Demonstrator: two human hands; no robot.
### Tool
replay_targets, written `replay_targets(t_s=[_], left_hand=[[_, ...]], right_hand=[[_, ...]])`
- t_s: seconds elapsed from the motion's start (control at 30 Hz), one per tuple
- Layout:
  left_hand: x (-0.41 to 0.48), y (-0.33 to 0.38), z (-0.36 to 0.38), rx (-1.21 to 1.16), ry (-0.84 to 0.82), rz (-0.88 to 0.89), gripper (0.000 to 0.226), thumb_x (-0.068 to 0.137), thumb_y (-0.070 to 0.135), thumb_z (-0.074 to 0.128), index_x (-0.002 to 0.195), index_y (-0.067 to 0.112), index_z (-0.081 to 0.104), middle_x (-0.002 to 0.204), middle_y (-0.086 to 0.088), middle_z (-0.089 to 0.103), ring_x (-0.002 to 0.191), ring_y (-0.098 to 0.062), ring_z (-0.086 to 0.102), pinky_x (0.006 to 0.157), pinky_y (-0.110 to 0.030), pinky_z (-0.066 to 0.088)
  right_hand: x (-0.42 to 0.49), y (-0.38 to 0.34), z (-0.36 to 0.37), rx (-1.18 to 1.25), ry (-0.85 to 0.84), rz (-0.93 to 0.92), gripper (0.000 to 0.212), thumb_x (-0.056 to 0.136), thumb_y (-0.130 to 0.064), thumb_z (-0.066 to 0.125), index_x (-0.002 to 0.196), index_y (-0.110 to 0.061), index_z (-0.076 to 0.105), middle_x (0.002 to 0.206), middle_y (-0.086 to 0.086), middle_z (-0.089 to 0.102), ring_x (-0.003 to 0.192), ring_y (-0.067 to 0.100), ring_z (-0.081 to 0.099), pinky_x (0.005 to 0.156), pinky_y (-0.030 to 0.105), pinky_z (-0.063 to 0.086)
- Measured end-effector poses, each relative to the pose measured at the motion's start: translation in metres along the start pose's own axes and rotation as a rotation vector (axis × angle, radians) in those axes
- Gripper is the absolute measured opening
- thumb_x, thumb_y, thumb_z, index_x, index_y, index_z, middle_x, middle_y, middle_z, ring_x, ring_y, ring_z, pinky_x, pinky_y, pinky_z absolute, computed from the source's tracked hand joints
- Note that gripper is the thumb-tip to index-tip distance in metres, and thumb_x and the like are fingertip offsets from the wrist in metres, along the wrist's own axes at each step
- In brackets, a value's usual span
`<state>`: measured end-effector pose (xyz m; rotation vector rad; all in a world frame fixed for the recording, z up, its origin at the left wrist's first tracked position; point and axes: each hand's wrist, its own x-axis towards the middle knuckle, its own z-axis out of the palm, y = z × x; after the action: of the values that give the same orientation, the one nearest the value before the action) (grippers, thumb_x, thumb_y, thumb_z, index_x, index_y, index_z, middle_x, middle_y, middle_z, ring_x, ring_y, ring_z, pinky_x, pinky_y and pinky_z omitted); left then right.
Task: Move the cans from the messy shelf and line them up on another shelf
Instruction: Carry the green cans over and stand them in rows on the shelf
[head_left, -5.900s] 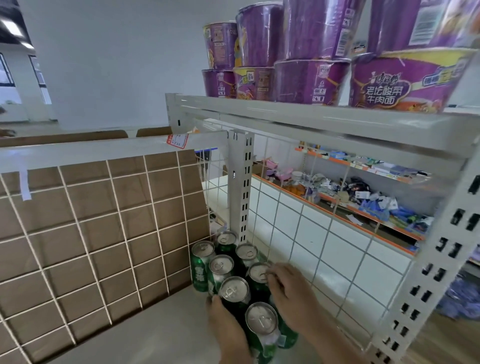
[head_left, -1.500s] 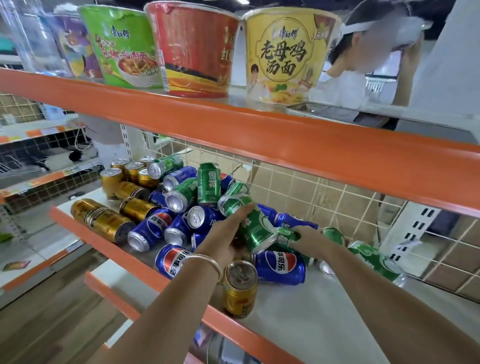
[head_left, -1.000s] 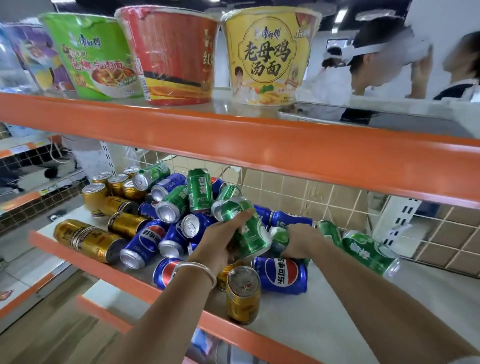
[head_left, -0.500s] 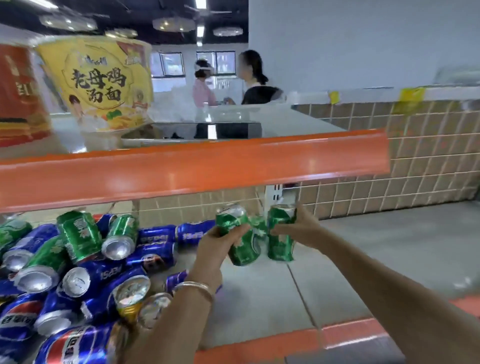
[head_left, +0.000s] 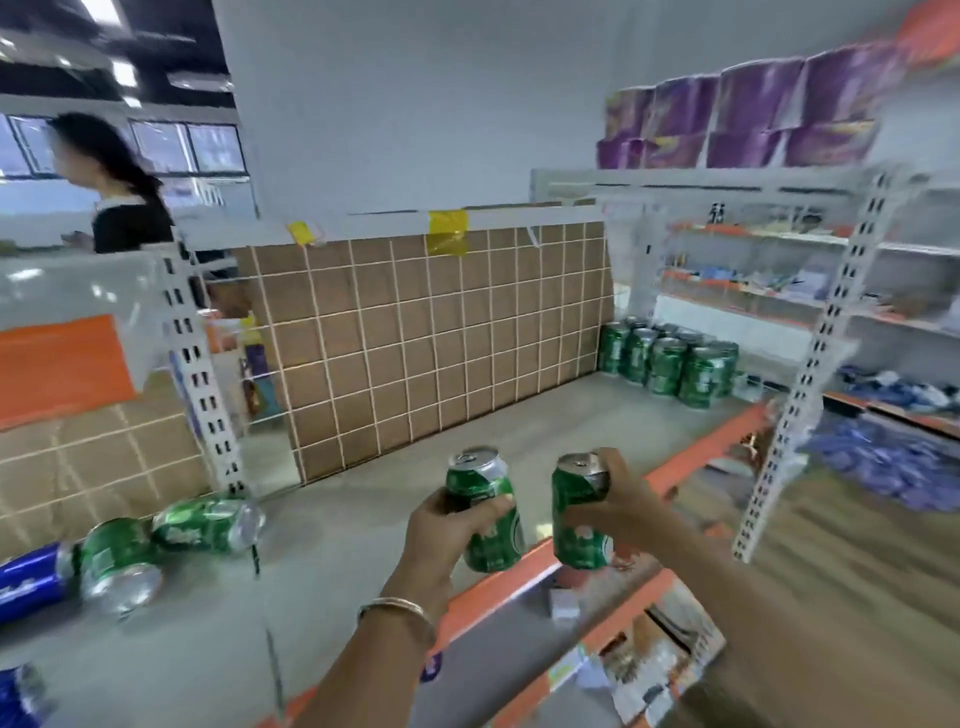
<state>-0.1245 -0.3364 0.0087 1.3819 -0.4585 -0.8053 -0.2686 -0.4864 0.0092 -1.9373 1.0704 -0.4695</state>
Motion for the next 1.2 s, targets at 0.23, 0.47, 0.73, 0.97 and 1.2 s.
replay_targets(t_s=[0.23,0.47,0.73,0.97,1.2], left_hand=[[0.021,-0.028,0.137,0.014,-0.109,-0.011,0.041,0.063,0.008,0.082,0.101,0.010,0.069,0.095,-0.010,0.074,0.090,-0.025,0.069,0.079,-0.035,0.057],[0.040,-0.045,0.222,0.034,-0.142,-0.080,0.044,0.061,0.008,0.083,0.103,0.009,0.068,0.092,-0.012,0.074,0.083,-0.026,0.071,0.064,-0.030,0.056],[0.104,-0.044,0.258,0.133,-0.107,-0.069,0.042,0.063,0.006,0.082,0.102,0.011,0.067,0.093,-0.003,0.071,0.085,-0.017,0.066,0.074,-0.028,0.050],[0.201,-0.032,0.271,0.194,-0.034,-0.050,0.043,0.067,0.002,0.079,0.104,0.010,0.060,0.087,-0.003,0.064,0.071,-0.008,0.057,0.055,-0.020,0.041],[0.275,-0.027,0.279,0.283,0.020,-0.066,0.058,0.055,0.007,0.084,0.108,0.009,0.060,0.100,-0.009,0.068,0.090,-0.023,0.063,0.081,-0.034,0.049]], right_hand=[[0.009,0.078,-0.116,0.036,0.132,0.053,0.067,0.062,-0.012,0.082,0.116,-0.020,0.043,0.102,0.009,0.060,0.085,0.019,0.059,0.069,0.031,0.053],[0.030,0.125,-0.176,0.088,0.207,0.103,0.077,0.056,-0.019,0.087,0.115,-0.028,0.039,0.105,0.003,0.063,0.092,0.024,0.063,0.084,0.045,0.054],[0.104,0.138,-0.186,0.053,0.094,0.065,0.069,0.065,-0.018,0.084,0.115,-0.028,0.038,0.098,-0.002,0.058,0.085,0.013,0.059,0.068,0.032,0.054],[0.202,0.114,-0.179,-0.203,0.003,0.013,0.096,0.057,-0.034,0.085,0.133,-0.026,0.026,0.107,0.003,0.058,0.085,0.019,0.059,0.066,0.033,0.049],[0.281,0.093,-0.173,-0.405,-0.035,-0.032,0.085,0.058,-0.038,0.080,0.127,-0.023,0.032,0.104,0.000,0.059,0.090,0.018,0.059,0.078,0.039,0.054]])
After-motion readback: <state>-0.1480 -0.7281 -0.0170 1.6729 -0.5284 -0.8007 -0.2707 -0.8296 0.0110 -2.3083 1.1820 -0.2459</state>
